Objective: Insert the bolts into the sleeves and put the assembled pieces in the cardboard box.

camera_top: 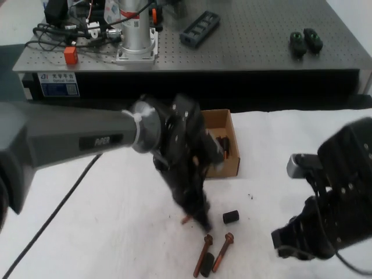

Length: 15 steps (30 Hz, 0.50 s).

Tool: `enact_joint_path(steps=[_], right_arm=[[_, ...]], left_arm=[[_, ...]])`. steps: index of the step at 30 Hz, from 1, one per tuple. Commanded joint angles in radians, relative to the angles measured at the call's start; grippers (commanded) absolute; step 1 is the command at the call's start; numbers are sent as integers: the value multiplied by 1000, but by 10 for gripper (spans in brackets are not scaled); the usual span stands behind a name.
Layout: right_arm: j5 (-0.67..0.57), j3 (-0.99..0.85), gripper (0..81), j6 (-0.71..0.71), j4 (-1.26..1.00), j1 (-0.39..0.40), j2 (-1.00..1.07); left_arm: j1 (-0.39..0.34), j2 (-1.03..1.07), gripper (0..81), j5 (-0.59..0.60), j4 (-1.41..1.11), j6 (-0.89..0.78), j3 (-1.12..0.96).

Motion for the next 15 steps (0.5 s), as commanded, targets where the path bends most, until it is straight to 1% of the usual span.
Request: enact_joint_path(steps=[1,3,5,7,9,12,15], right_arm=[[-136,59,27,25,-143,38,-56],[-231,103,27,72,-257,69,-73],[-281,134,27,152,-392,102,-74],[-281,151,27,212,-500,132,-72],[-281,153,27,242,-602,154,-72],[-281,149,27,287,-749,168,-72],[-281,148,27,334,-854,168,-72]], left_arm=[[31,-100,6,118,-97,-308,-7],[59,-165,6,219,-203,-477,41],[75,-227,6,263,-315,-615,110],[77,-288,6,296,-441,-700,186],[77,-347,6,344,-574,-779,268],[77,-410,6,414,-762,-869,364],[77,-442,6,432,-887,-930,418]])
